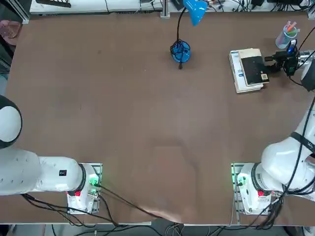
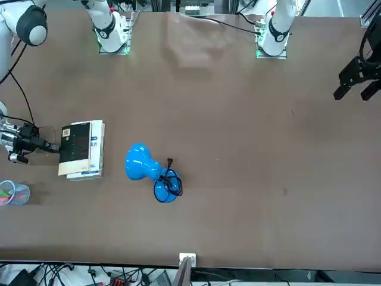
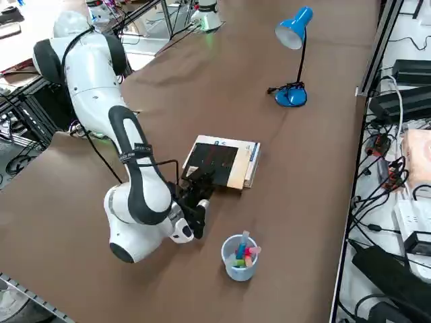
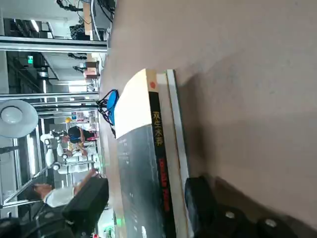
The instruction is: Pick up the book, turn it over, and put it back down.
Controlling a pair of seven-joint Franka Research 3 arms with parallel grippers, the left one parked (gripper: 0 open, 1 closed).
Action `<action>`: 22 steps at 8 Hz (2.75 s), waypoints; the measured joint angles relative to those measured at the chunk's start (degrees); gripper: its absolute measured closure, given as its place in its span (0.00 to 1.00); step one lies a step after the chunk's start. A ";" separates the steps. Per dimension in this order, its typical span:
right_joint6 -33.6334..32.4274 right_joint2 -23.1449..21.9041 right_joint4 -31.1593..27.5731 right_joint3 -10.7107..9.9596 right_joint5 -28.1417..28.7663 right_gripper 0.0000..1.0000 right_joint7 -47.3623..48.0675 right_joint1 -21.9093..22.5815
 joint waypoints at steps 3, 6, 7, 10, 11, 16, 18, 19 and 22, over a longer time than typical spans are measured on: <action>-0.26 0.45 0.00 2.41 0.21 0.08 0.01 -1.02; -0.30 0.87 0.03 2.95 0.25 0.13 0.00 -1.60; -0.58 0.87 0.06 2.96 0.26 0.18 0.01 -1.96; -0.88 0.89 0.12 3.06 0.27 0.39 0.00 -2.21; -0.95 0.96 0.12 3.11 0.27 0.52 0.00 -2.21; -3.71 2.00 0.43 3.20 0.60 0.88 -0.54 -2.59; -6.11 1.98 2.77 3.18 0.63 0.88 0.24 -3.05; -7.77 1.84 5.18 3.11 0.63 0.88 1.72 -3.34; -9.26 -1.91 11.45 2.52 -4.13 0.88 5.24 -3.89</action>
